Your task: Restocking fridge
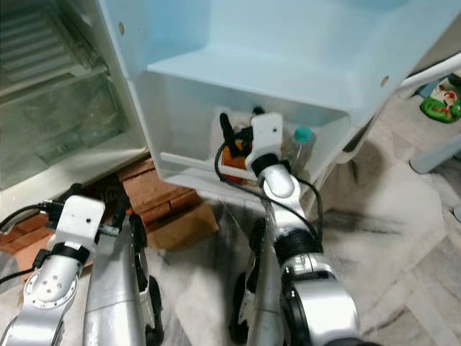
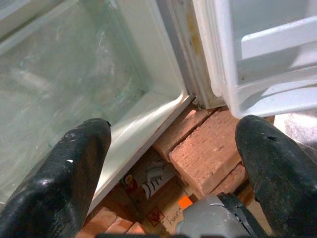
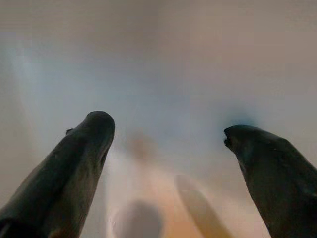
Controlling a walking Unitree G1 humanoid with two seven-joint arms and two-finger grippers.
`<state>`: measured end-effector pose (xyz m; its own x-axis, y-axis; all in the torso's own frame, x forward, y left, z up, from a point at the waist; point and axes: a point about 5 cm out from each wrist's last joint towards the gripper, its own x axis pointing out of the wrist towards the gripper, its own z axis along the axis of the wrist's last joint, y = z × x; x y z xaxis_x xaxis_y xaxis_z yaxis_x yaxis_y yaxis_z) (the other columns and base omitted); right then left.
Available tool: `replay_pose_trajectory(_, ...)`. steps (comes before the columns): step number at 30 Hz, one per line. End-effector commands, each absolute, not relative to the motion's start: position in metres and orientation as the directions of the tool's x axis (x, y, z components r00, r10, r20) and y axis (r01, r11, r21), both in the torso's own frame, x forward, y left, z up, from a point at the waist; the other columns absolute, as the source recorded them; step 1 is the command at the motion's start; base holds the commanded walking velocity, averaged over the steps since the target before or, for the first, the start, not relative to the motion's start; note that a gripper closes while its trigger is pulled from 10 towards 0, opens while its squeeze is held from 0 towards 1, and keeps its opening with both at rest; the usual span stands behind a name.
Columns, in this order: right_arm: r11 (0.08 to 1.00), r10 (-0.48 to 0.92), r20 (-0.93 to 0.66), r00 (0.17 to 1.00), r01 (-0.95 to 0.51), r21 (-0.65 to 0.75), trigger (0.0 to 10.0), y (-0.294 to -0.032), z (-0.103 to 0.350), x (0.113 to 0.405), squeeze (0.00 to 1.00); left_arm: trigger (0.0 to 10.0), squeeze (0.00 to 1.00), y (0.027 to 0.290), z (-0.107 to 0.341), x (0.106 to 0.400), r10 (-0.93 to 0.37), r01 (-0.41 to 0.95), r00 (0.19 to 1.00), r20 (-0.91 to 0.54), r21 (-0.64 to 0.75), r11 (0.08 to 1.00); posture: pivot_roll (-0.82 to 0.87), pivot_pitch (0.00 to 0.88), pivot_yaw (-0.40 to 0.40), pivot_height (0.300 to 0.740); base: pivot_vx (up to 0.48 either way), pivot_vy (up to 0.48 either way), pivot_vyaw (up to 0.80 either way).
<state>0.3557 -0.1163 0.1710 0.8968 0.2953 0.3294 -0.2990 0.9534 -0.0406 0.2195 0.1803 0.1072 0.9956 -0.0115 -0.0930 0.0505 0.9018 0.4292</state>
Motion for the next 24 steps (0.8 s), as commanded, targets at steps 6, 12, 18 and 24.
replay_pose_trajectory(6,0.918,0.368,0.365,0.855,-0.396,0.000,10.0,-0.120,0.172,0.322,1.00,10.0,0.00,0.179,0.101,0.219,0.002,0.042,0.995,-0.103,0.417,0.908,0.20,0.087,-0.040,0.451,0.000,0.000,0.00)
replay_pose_trajectory(12,0.922,0.364,0.347,0.865,-0.387,-0.004,10.0,-0.122,0.172,0.297,1.00,10.0,0.00,0.177,0.099,0.223,0.008,0.031,0.995,-0.098,0.393,0.919,0.19,0.066,-0.040,0.451,0.000,0.000,0.00)
replay_pose_trajectory(18,0.938,0.333,0.313,0.889,-0.347,-0.013,10.0,-0.125,0.166,0.281,1.00,10.0,0.00,0.175,0.099,0.224,0.015,0.019,0.996,-0.088,0.373,0.928,0.17,0.047,-0.040,0.451,0.000,0.000,0.00)
replay_pose_trajectory(24,0.953,0.275,0.189,0.943,-0.293,0.072,10.0,-0.125,0.140,0.265,1.00,10.0,0.00,0.172,0.101,0.228,0.002,0.023,0.998,-0.066,0.380,0.925,0.16,0.040,-0.037,0.451,0.000,0.000,0.00)
